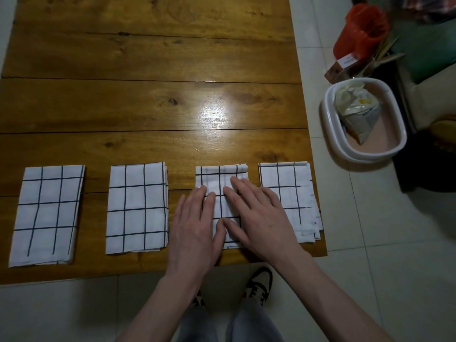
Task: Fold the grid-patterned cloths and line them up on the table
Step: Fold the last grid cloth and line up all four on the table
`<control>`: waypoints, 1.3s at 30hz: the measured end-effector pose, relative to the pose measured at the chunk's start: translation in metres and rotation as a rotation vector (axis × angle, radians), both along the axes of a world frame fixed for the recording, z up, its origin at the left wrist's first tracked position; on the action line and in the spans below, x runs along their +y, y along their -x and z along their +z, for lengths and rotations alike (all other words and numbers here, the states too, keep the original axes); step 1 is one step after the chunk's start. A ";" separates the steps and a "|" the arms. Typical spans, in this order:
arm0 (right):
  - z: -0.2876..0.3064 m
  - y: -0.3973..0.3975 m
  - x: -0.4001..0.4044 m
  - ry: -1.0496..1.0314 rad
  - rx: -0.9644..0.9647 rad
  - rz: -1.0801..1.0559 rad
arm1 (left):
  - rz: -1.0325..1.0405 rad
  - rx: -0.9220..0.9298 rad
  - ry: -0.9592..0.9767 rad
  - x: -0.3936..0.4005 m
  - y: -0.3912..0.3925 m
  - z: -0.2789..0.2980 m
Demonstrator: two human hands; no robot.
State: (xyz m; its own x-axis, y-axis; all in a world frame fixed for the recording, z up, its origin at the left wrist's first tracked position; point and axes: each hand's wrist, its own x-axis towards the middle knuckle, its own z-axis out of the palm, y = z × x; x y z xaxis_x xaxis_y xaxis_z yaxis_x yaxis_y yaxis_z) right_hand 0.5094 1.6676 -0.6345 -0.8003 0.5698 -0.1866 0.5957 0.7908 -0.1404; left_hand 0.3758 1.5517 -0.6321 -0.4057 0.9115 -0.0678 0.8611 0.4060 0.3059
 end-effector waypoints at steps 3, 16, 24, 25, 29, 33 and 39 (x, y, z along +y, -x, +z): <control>0.001 0.000 0.000 -0.004 0.005 -0.005 | 0.016 0.005 0.008 0.001 -0.002 0.001; -0.001 -0.004 -0.003 0.043 0.010 -0.047 | 0.051 -0.011 -0.013 0.004 -0.012 -0.002; 0.004 -0.001 -0.004 0.077 0.003 -0.065 | 0.046 -0.023 -0.013 0.003 -0.009 0.000; 0.005 -0.001 -0.004 0.075 -0.001 -0.064 | 0.052 -0.042 -0.027 0.003 -0.009 0.001; 0.014 0.002 -0.005 0.076 0.021 -0.061 | 0.111 -0.134 -0.152 -0.002 -0.002 0.008; 0.026 0.010 -0.016 0.052 0.068 -0.046 | 0.170 -0.147 -0.213 -0.011 0.012 0.016; 0.029 0.056 -0.060 0.055 0.097 0.034 | 0.273 -0.085 -0.213 -0.039 0.059 0.010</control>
